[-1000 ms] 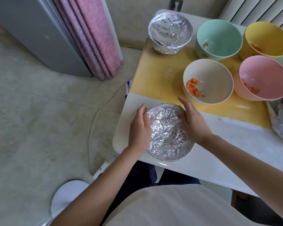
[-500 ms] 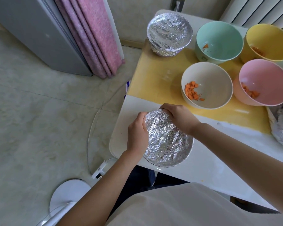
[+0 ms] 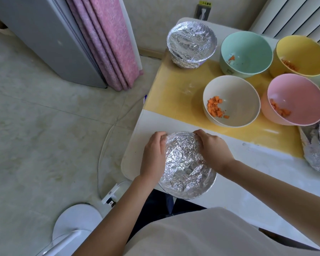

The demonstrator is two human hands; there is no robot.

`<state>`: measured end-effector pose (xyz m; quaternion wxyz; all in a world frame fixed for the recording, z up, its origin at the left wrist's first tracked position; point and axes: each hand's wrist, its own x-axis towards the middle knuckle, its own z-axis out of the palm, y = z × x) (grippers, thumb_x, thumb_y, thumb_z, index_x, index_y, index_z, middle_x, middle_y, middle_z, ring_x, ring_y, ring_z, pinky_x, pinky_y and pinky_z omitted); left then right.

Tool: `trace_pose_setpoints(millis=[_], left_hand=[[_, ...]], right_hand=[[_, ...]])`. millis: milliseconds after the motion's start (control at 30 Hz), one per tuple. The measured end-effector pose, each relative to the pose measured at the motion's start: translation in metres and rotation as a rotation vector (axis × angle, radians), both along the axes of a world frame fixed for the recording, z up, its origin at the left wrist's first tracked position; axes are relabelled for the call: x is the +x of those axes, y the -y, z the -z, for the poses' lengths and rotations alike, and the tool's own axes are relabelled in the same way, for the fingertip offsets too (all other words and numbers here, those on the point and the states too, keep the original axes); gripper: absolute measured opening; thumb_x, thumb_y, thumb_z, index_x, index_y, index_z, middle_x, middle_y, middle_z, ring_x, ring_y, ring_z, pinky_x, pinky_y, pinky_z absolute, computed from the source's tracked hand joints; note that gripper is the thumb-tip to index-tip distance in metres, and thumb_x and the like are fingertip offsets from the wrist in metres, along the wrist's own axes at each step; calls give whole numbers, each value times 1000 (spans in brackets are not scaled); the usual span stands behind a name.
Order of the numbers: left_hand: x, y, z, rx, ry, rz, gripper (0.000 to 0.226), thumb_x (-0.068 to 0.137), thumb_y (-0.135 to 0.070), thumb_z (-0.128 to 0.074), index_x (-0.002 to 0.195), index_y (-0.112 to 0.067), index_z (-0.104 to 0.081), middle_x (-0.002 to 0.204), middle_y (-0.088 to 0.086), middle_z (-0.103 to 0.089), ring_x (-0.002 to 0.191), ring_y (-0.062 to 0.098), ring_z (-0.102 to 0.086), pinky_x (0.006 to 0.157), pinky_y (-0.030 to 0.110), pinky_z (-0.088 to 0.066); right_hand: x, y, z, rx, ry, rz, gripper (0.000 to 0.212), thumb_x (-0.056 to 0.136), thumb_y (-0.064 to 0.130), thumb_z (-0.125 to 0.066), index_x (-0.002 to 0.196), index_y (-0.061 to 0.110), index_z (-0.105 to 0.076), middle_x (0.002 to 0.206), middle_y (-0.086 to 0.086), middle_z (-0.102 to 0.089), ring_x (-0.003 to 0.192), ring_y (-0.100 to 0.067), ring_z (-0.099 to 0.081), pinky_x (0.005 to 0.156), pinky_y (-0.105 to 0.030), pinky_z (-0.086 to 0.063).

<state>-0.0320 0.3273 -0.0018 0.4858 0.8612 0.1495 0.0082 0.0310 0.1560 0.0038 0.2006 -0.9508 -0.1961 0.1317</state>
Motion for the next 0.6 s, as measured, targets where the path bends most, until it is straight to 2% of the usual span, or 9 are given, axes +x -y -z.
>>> trace_pose_setpoints(millis=[67,100,167,200,367,467,533,600], left_hand=[[-7,3,1,20,41,-23,25,99,-11,-40,113,-9,-60,105,-2,-60,92,16,-60,82,29,-50],[-9,4,1,24,43,-36,26,98,-11,-41,114,-10,-62,103,-2,-63,91,15,-62,81,30,-51],[-9,6,1,29,28,-67,26,98,-12,-44,114,-11,-64,99,1,-69,88,14,-64,79,28,-52],[-8,6,1,33,24,-74,26,97,-13,-46,114,-12,-65,97,2,-70,86,13,-65,77,28,-52],[-4,12,-1,73,38,-61,17,97,-15,-46,106,-9,-59,86,1,-67,74,16,-61,66,31,-47],[-7,15,-1,90,-35,-25,9,100,-18,-37,96,-14,-44,69,-3,-50,58,15,-45,53,34,-31],[-10,17,-1,100,-51,-27,9,100,-18,-35,94,-15,-40,74,-4,-44,61,15,-41,55,29,-26],[-12,18,2,130,0,-47,9,99,-15,-38,92,-12,-44,88,-3,-41,75,17,-43,63,25,-31]], right_hand=[[-4,7,-5,-93,-35,-12,29,99,17,-39,125,14,-52,109,-8,-67,93,-31,-63,71,-34,-43],[-5,9,-8,-92,-48,-27,32,99,14,-40,129,15,-51,119,-6,-64,103,-29,-61,79,-34,-45],[-2,9,-14,7,-40,-77,37,98,13,-43,135,15,-49,137,-2,-52,120,-24,-53,95,-34,-43],[1,7,-16,62,-32,-106,37,99,16,-43,136,15,-49,139,-2,-50,122,-23,-52,98,-34,-42],[18,-21,-20,121,-151,-287,34,100,18,-40,131,14,-54,128,-4,-60,113,-22,-58,94,-31,-43],[21,-30,-16,74,-149,-358,32,100,18,-40,127,14,-57,125,-3,-62,112,-22,-58,92,-31,-43],[20,-31,-15,59,-133,-386,32,100,17,-40,127,15,-57,123,-3,-63,109,-23,-59,89,-31,-43],[19,-30,-15,56,-123,-392,33,100,16,-41,129,16,-56,122,-4,-64,109,-24,-59,87,-30,-41]])
